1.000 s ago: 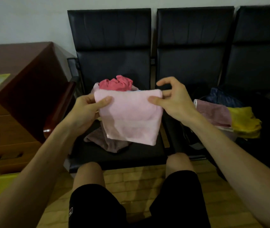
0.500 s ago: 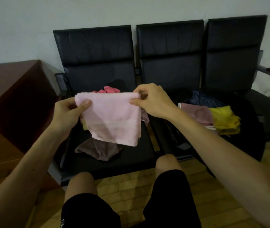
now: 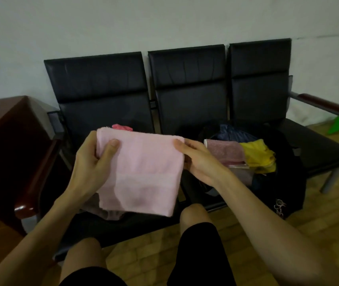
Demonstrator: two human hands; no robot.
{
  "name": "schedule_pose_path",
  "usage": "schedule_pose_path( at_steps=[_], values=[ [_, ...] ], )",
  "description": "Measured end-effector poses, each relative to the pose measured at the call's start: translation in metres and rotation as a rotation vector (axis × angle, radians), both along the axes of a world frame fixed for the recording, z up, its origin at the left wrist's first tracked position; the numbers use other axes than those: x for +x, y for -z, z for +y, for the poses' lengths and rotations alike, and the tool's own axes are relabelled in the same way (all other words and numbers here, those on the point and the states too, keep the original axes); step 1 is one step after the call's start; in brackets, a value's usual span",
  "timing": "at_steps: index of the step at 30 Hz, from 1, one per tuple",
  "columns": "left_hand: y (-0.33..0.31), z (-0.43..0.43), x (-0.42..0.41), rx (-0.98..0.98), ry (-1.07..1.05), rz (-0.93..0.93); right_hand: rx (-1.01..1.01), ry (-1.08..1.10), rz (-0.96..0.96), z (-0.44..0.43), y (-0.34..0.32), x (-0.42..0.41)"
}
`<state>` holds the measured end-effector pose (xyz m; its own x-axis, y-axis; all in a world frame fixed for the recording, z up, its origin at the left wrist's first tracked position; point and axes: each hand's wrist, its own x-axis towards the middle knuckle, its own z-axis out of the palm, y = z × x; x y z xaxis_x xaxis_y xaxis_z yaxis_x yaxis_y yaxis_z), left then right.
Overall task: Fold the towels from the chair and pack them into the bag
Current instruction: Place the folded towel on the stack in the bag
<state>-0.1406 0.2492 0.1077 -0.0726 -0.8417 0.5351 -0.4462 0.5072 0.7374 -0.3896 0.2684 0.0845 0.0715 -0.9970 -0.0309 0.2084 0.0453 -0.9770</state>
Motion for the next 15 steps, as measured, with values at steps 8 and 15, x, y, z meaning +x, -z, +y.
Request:
schedule_pose_path(
  at_steps=[8,15],
  values=[
    [0.009,-0.01,-0.055,0.107,0.112,-0.064,0.149,-0.078,-0.283,0.049,0.08,0.019],
    [0.049,-0.024,-0.087,0.708,0.162,0.373,0.172,0.187,-0.212,0.06,0.046,-0.029]
  ],
)
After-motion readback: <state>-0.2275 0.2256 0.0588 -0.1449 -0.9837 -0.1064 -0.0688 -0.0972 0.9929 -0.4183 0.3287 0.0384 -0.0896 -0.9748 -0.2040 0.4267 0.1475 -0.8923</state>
